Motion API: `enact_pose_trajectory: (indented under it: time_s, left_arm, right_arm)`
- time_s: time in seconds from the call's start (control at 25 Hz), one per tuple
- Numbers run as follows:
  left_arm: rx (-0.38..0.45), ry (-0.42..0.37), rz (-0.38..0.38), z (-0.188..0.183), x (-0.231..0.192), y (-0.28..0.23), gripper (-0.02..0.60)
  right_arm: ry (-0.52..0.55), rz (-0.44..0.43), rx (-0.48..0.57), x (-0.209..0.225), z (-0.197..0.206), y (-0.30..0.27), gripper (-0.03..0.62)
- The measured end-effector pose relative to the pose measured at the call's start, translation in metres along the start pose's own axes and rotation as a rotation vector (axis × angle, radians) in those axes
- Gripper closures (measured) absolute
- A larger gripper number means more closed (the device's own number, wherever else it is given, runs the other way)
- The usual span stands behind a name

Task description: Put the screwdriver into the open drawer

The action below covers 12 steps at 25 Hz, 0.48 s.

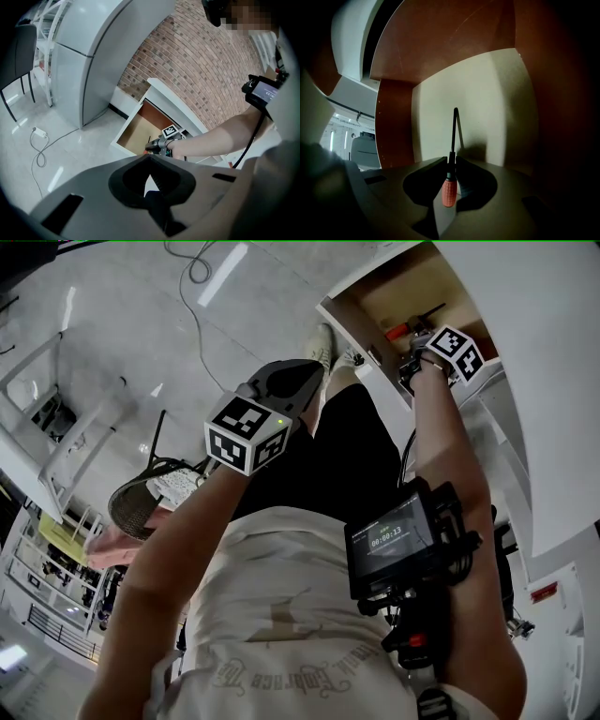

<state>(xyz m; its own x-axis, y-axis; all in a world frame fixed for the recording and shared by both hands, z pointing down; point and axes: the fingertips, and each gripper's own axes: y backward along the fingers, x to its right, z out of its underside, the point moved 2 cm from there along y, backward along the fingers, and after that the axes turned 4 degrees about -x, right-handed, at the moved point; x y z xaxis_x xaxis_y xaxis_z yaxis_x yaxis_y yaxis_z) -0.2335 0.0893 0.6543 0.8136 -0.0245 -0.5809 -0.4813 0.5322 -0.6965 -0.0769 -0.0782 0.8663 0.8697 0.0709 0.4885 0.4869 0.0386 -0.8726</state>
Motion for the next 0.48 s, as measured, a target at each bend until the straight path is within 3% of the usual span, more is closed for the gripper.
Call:
enact_pose_trajectory:
  time_s: [0.48]
  left_arm:
    - [-0.002, 0.009, 0.007, 0.000, 0.007, -0.004, 0.561]
  right_arm:
    - [0.115, 0.078, -0.044, 0.012, 0.003, -0.006, 0.526]
